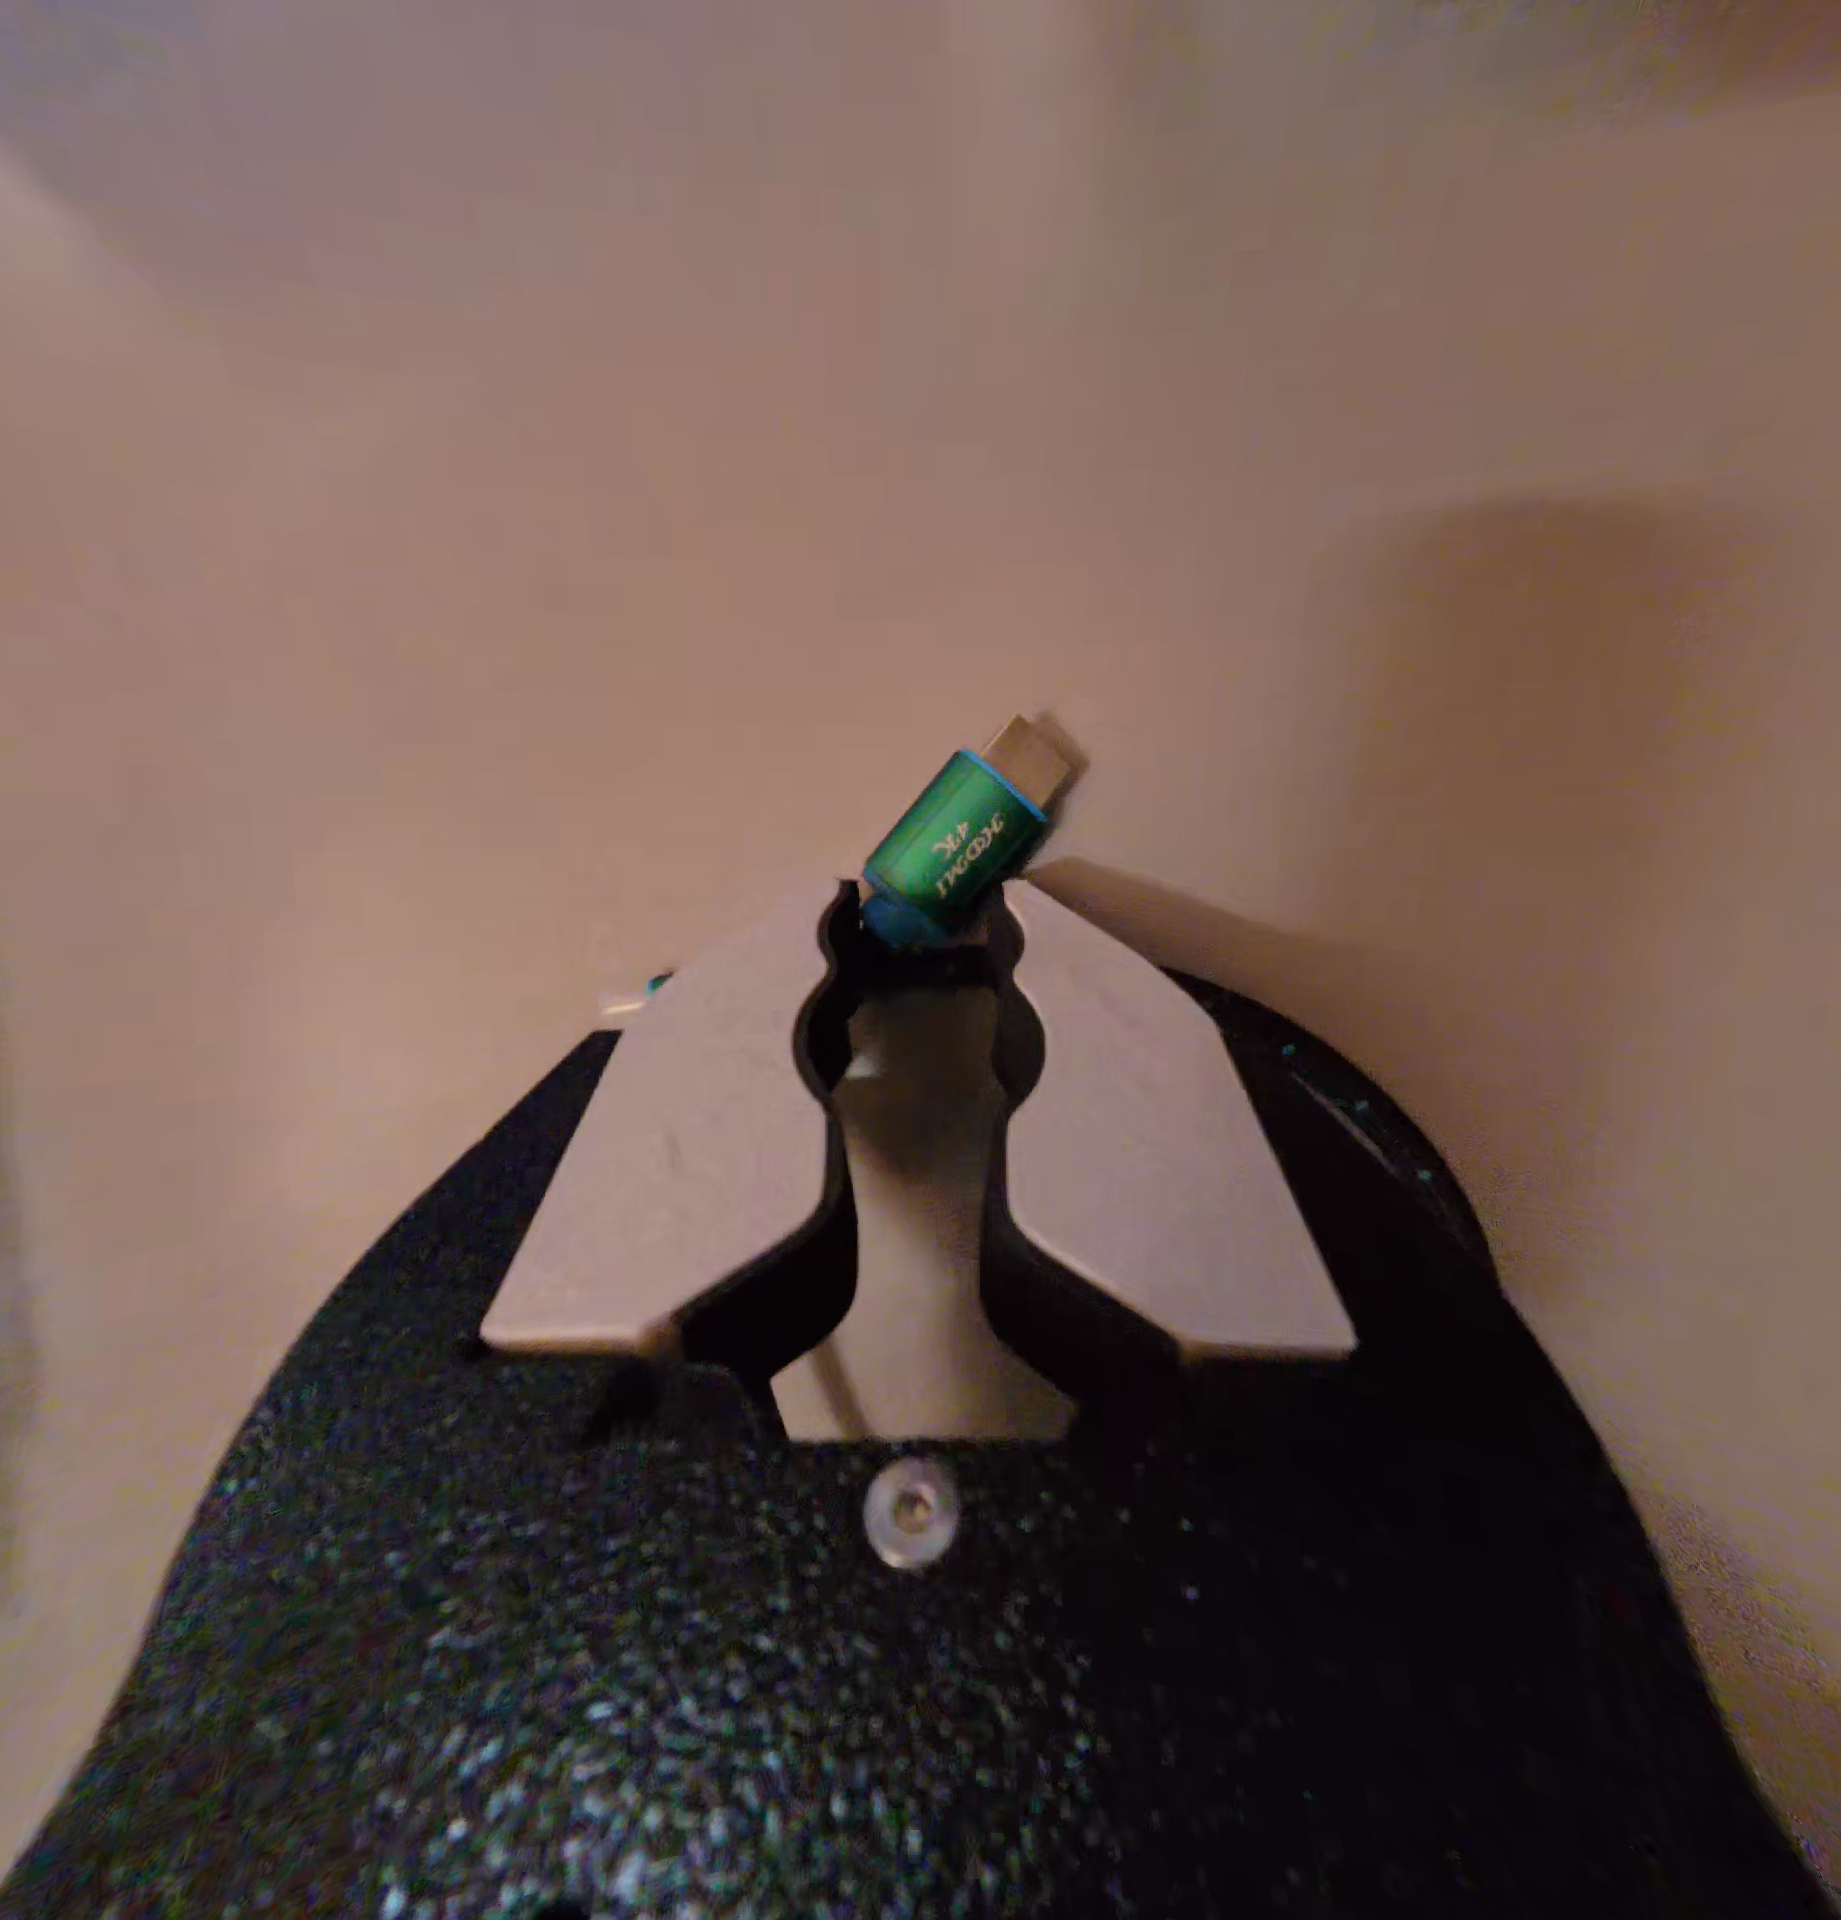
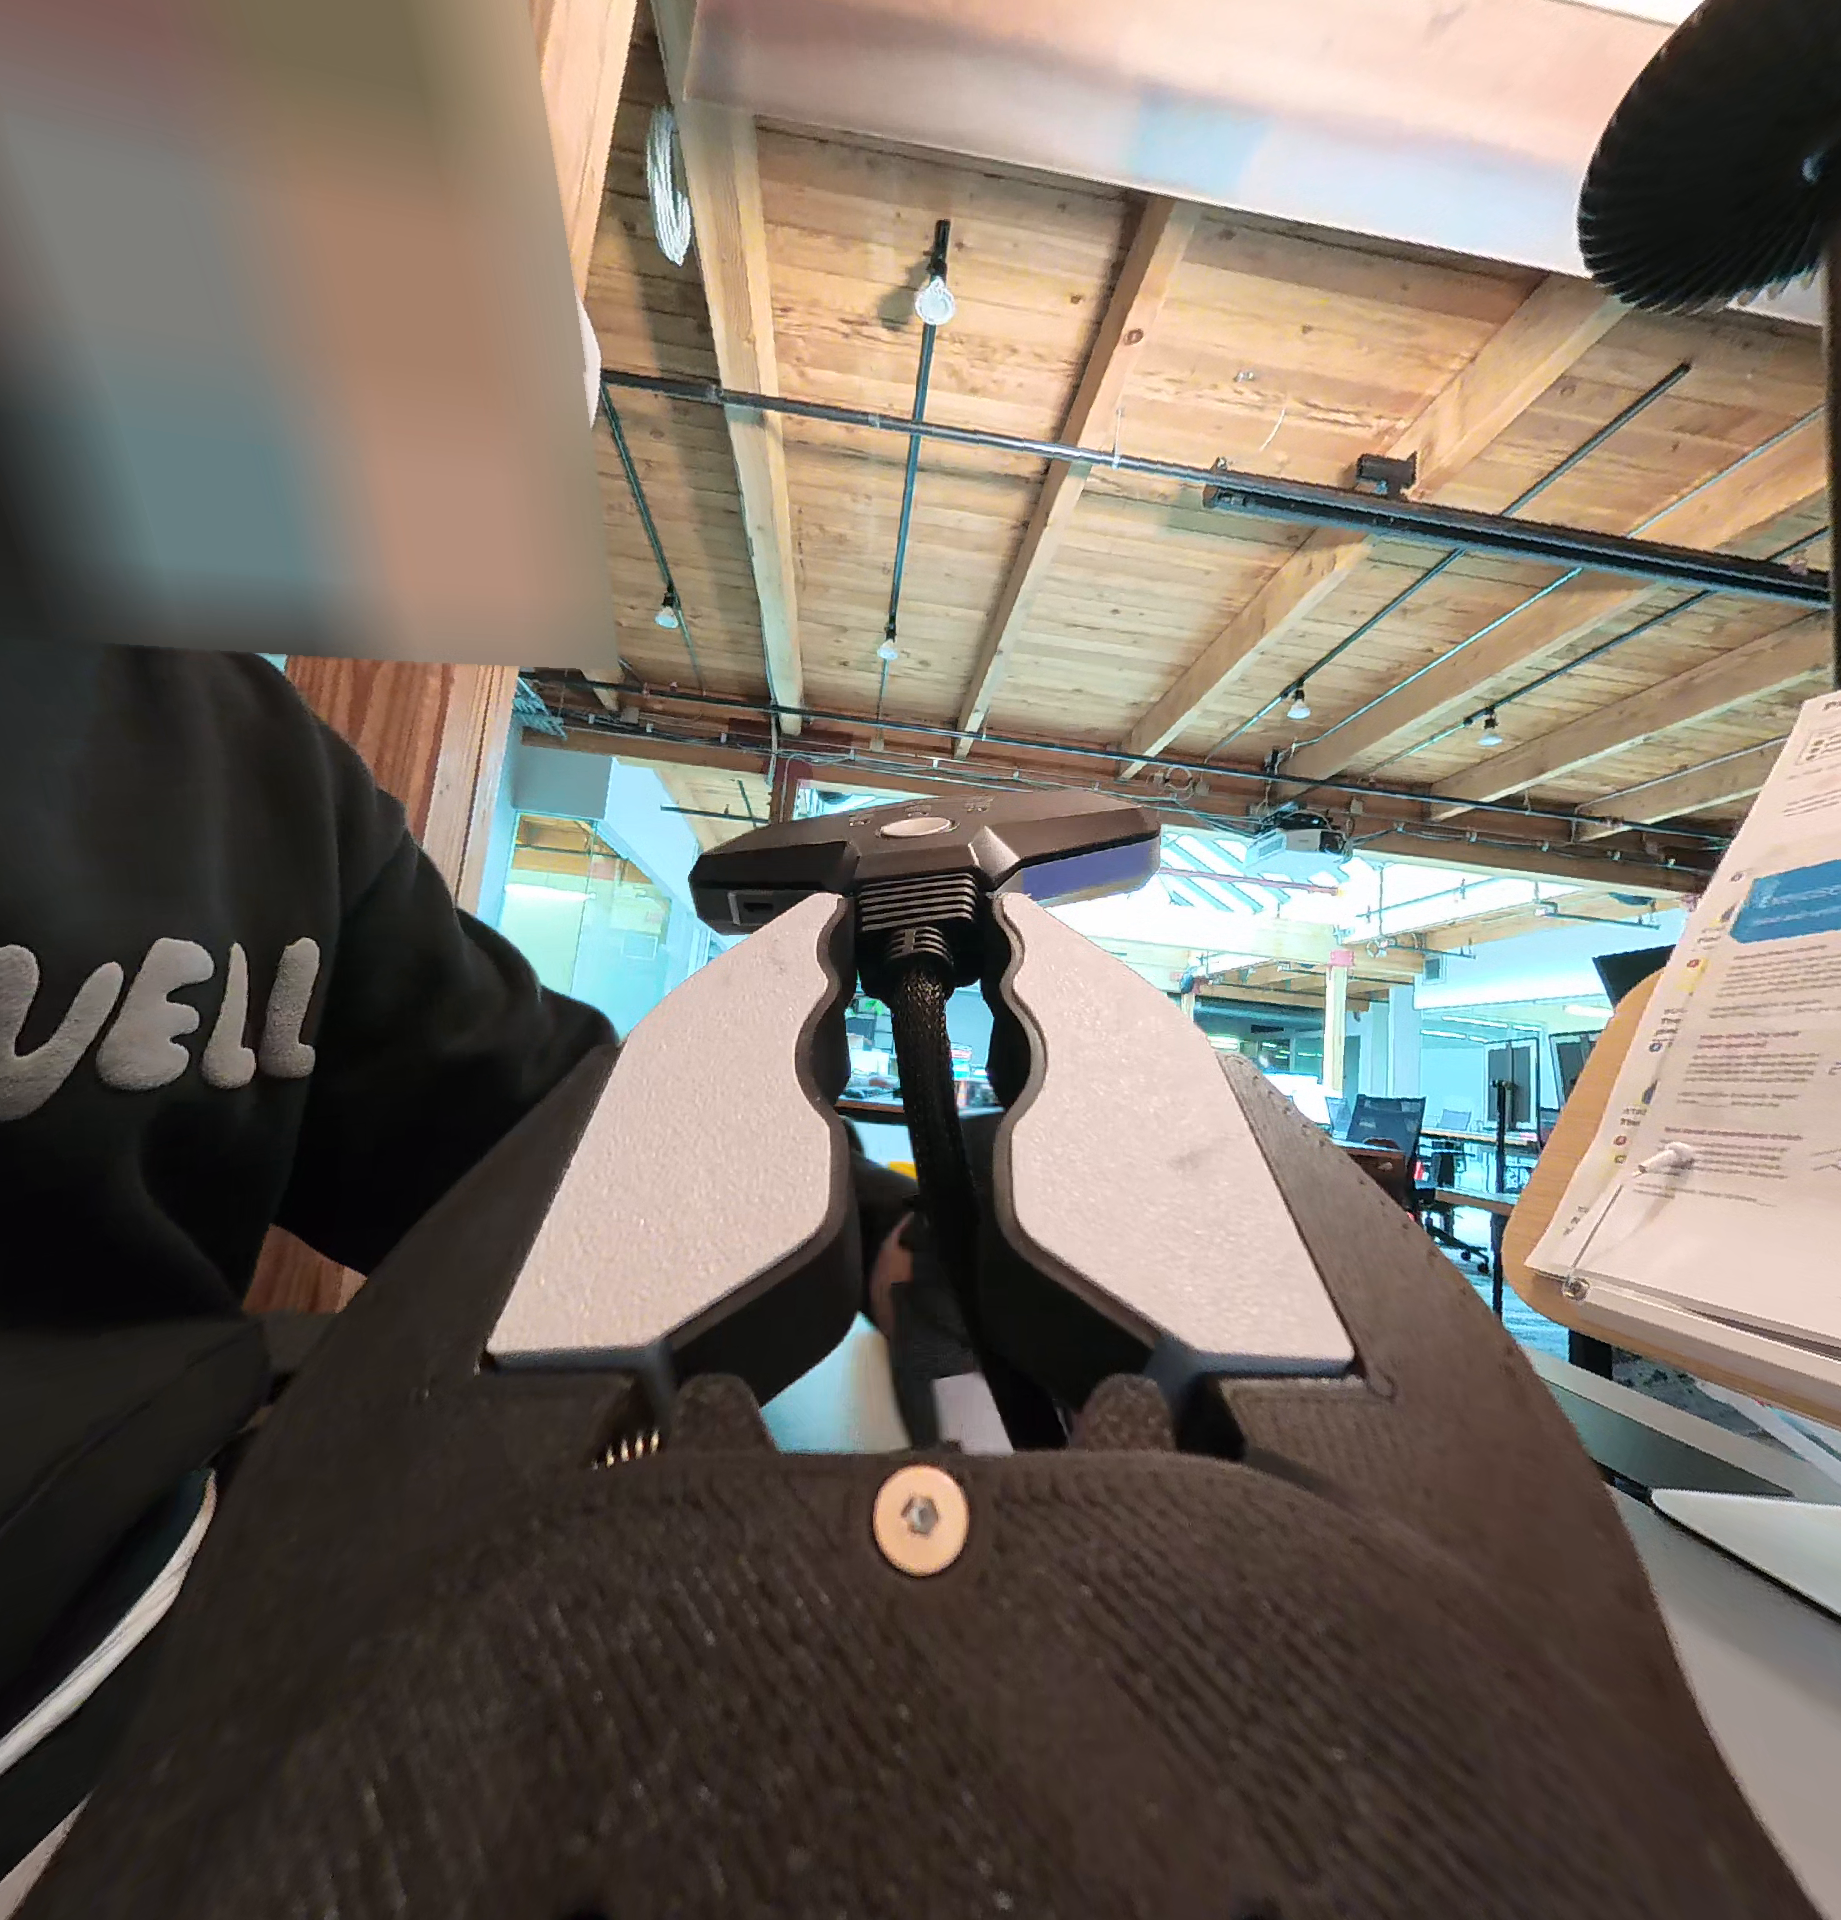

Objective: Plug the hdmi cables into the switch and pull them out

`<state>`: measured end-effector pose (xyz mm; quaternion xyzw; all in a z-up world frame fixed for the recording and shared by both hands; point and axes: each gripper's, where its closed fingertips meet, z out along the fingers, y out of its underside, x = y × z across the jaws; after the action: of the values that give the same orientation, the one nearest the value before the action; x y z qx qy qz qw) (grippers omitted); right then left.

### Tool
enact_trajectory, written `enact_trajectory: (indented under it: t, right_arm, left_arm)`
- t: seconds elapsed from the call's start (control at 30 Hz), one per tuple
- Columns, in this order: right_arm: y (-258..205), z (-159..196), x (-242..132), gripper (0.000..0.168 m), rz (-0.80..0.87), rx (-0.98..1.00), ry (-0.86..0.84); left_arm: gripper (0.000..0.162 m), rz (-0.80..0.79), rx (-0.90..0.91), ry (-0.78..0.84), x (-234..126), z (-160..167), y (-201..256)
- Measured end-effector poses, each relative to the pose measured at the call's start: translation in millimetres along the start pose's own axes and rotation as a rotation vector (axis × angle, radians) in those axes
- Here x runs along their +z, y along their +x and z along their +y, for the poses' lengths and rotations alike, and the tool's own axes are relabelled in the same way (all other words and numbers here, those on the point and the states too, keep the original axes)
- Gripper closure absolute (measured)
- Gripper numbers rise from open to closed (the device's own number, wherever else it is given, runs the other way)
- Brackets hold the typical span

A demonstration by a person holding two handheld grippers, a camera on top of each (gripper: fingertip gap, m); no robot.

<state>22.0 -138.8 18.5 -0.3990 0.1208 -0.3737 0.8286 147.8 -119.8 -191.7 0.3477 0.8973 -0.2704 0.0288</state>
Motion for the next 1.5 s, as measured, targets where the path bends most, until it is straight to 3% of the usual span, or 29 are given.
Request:
enact_trajectory:
  t: [0.1, 0.17, 0.23, 0.37, 0.47, 0.67, 0.77, 0.97, 1.2, 1.5]
  right_arm:
    - [0, 0, 0, 0.145, 0.0, 0.004, 0.002]
    - [0, 0, 0, 0.145, 0.0, 0.002, 0.0]
    - [0, 1, 0, 0.145, -0.001, 0.003, -0.004]
    - [0, 3, 1, 0.145, -0.002, 0.004, -0.014]
    - [0, 5, 2, 0.145, -0.003, 0.005, -0.02]
    - [-1, 7, 2, 0.145, -0.008, 0.007, -0.03]
    - [-1, 6, 2, 0.145, -0.008, 0.008, -0.03]
    - [-2, 8, 3, 0.145, -0.013, 0.007, -0.04]
    - [-2, 7, 3, 0.145, -0.011, 0.006, -0.034]
    - [-1, 8, 3, 0.145, -0.008, 0.006, -0.039]
  left_arm:
    - [0.14, -0.074, -0.45, -0.03, -9, 18, -14]
    - [0.136, -0.023, -0.559, -0.021, -15, 23, -7]
    - [0.133, -0.035, -0.486, -0.007, -19, 27, -5]
    - [0.126, -0.209, -0.089, 0.062, -27, 26, -19]
    - [0.134, -0.213, 0.076, 0.077, -31, 23, -17]
    - [0.134, -0.137, 0.119, 0.036, -19, 25, -15]
    - [0.143, -0.074, 0.061, 0.026, -16, 26, -12]
    - [0.14, 0.012, -0.065, 0.023, -13, 27, -13]
    - [0.138, -0.045, 0.039, 0.048, -14, 22, -15]
    - [0.141, 0.089, -0.039, 0.076, -8, 17, -5]
